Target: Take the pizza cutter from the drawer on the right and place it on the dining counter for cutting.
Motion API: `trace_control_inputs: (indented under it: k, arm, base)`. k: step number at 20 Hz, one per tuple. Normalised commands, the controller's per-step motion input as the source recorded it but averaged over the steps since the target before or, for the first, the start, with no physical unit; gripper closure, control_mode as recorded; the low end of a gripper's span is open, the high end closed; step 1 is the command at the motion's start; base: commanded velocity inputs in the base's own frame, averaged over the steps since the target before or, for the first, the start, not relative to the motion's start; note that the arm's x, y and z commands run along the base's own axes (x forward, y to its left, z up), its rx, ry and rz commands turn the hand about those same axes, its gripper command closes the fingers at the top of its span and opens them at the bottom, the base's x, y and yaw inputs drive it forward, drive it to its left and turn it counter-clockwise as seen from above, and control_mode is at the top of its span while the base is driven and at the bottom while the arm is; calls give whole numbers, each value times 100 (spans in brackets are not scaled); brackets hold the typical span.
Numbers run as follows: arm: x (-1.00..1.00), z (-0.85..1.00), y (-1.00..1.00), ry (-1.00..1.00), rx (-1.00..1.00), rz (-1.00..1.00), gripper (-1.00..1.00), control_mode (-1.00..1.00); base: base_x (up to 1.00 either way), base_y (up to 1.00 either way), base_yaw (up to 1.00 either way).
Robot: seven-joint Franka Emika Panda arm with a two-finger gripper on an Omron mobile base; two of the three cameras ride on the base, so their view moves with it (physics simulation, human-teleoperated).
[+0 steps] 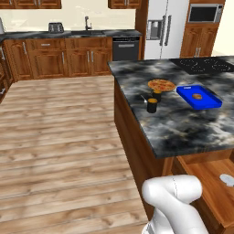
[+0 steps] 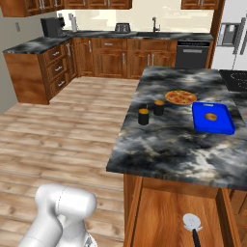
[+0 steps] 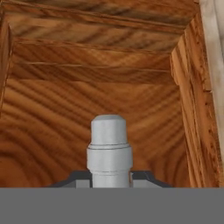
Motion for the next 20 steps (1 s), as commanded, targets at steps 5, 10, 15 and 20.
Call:
trace_control_inputs:
  k: [5,10,15,20]
  arm:
    - [0,0,0,0,0,0,-100,-100]
    - [0,0,0,0,0,0,-100,-100]
    - [-1,-1,-3,0,0,0,-100,-100]
    - [-50,0,-20,0,0,0,-100,-100]
  base:
    - [0,0,0]
    - [0,0,0]
    - [0,0,0]
    - [0,0,0]
